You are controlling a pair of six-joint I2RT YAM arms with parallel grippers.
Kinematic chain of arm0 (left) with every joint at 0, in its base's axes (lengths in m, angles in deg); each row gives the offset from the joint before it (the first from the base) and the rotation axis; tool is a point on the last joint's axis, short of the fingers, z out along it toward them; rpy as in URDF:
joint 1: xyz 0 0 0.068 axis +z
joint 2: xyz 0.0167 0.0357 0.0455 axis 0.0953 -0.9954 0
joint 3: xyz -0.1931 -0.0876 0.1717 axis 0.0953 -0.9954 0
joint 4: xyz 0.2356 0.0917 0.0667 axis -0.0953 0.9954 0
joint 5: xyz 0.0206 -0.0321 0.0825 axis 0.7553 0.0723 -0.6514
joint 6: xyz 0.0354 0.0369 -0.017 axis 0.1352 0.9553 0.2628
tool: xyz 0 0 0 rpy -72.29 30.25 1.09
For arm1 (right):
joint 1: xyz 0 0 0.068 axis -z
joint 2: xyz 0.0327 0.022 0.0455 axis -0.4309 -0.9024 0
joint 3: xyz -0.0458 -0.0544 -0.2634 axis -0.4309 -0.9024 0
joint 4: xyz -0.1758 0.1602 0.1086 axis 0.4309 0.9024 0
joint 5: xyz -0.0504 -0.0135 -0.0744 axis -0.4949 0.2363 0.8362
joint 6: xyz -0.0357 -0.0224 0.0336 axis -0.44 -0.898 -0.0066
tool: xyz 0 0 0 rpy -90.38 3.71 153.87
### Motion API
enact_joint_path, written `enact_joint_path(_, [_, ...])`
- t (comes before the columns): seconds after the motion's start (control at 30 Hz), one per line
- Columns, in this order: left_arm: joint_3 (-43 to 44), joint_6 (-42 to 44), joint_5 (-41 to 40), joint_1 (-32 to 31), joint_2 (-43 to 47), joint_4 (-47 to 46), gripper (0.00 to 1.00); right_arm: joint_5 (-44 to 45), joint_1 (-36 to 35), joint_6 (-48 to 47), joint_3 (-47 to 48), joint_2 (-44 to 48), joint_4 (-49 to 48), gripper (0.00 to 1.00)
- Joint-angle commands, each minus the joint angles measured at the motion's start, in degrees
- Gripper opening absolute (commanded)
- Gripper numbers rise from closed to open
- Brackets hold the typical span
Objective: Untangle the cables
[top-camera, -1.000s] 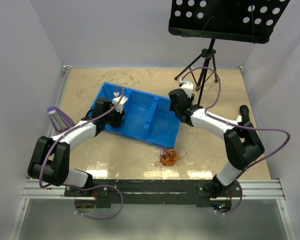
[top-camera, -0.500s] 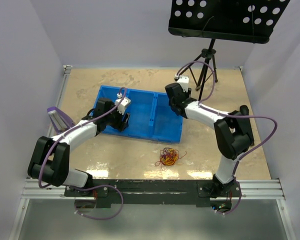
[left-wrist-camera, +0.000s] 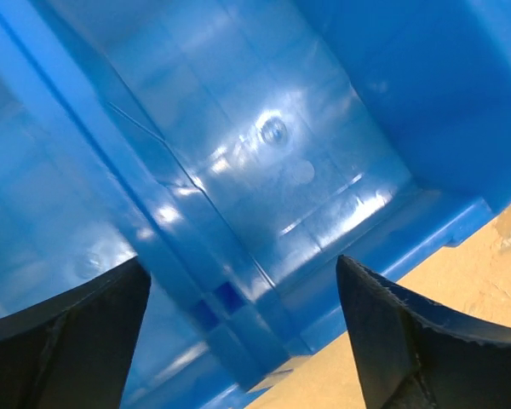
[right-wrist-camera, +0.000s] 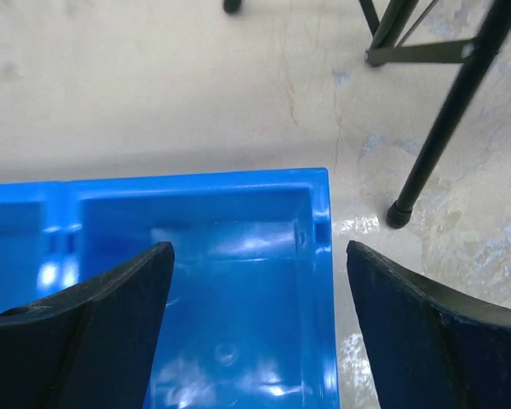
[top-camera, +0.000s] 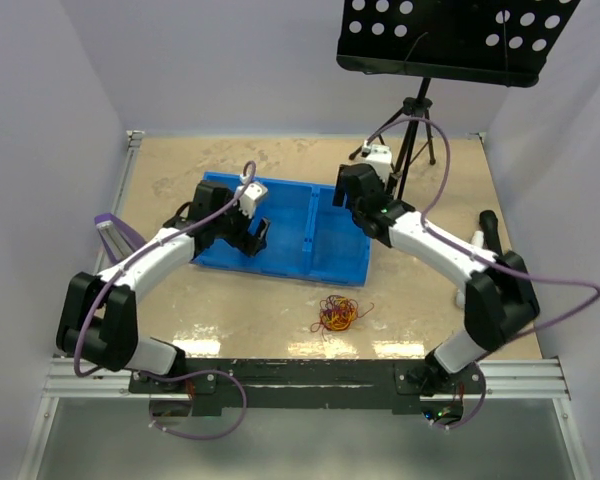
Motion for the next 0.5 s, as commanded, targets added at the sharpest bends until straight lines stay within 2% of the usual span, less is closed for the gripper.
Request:
enact_joint_path(0.0, [7.5, 0.8, 2.5, 0.9, 6.9, 5.0, 1.0, -0.1, -4.0, 4.4, -3.6, 12.8, 4.2, 0.88])
enact_joint_path(0.13, [8.7, 3.2, 11.1, 0.3, 11.5, 9.5, 1.0, -4.9, -8.8, 12.2, -11.4, 22.6, 9.5, 0.87])
enact_joint_path(0.23, [5.3, 6.2, 17.4, -3.8, 15.6, 9.8, 0.99, -11.8, -12.2, 20.1, -20.3, 31.1, 10.6, 0.84])
enact_joint_path(0.37, [1.8, 10.4, 17.4, -10.7, 14.7, 11.0, 0.97, -17.5, -17.9, 29.8, -29.7, 39.2, 11.3, 0.81])
enact_joint_path(0.47, [0.8, 12.4, 17.5, -12.7, 12.6, 10.9, 0.96, -18.6, -21.5, 34.4, -32.7, 40.2, 11.8, 0.8])
